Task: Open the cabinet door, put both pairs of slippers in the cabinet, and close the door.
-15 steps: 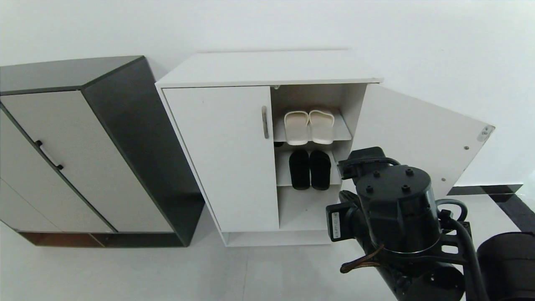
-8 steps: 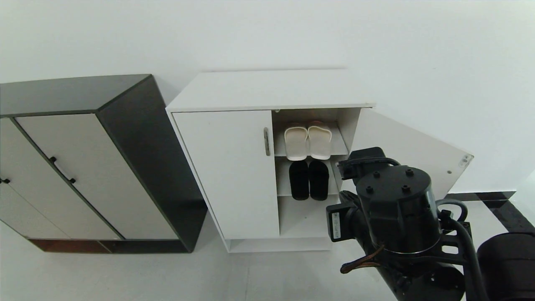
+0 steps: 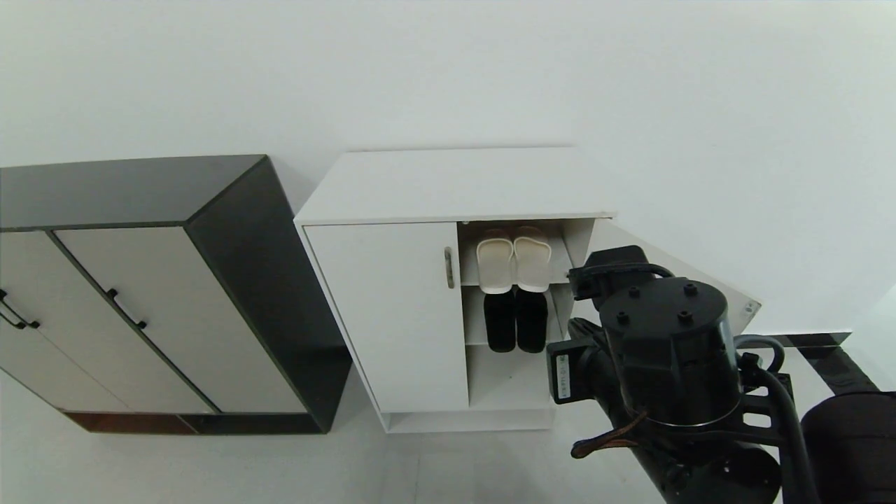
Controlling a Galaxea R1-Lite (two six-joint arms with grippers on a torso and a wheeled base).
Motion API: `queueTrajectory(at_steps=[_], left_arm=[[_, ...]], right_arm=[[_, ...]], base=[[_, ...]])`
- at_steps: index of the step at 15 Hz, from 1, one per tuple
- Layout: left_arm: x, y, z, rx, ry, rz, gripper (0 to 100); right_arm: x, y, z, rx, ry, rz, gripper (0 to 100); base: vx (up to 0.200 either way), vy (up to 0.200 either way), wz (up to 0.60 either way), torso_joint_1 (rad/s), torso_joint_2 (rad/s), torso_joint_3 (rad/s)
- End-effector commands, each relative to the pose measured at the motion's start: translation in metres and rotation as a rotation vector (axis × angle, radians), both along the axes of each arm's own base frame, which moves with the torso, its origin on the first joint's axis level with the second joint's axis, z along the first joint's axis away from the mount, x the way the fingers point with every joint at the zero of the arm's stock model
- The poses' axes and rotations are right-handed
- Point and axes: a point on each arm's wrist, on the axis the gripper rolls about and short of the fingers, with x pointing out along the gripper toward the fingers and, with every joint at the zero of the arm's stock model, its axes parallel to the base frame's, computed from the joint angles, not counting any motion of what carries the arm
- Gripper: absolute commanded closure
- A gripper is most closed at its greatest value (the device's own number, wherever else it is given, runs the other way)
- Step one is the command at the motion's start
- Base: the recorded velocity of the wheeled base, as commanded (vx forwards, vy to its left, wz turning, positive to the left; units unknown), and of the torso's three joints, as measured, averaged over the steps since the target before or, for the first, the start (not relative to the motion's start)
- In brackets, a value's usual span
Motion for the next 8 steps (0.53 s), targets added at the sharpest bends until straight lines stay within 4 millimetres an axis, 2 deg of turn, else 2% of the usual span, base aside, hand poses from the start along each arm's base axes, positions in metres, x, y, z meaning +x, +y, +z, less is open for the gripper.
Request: queueTrajectory(at_steps=[1,5,8], left_arm=[[0.0001,0.0,0.0,-0.001,0.001,0.0,100],[0.0001,0.0,0.0,-0.001,0.001,0.0,100],[0.0001,0.0,0.0,-0.001,0.001,0.0,100]], right_arm=[[-0.0001,-0.0001,-0.0019,-0.006,0.003,0.001,100],[-0.0004,-0.0005,-0.0031,-0.017,0.005,0.003,100],[-0.0004,-0.0005,-0.0044,-0.023,0.009,0.004,100]], base=[[0.0,0.0,0.0,0.1,-0.21,-0.124],[0.0,0.0,0.0,0.021,-0.05,-0.028],[0.0,0.0,-0.6,0.006,-0.01,0.001]])
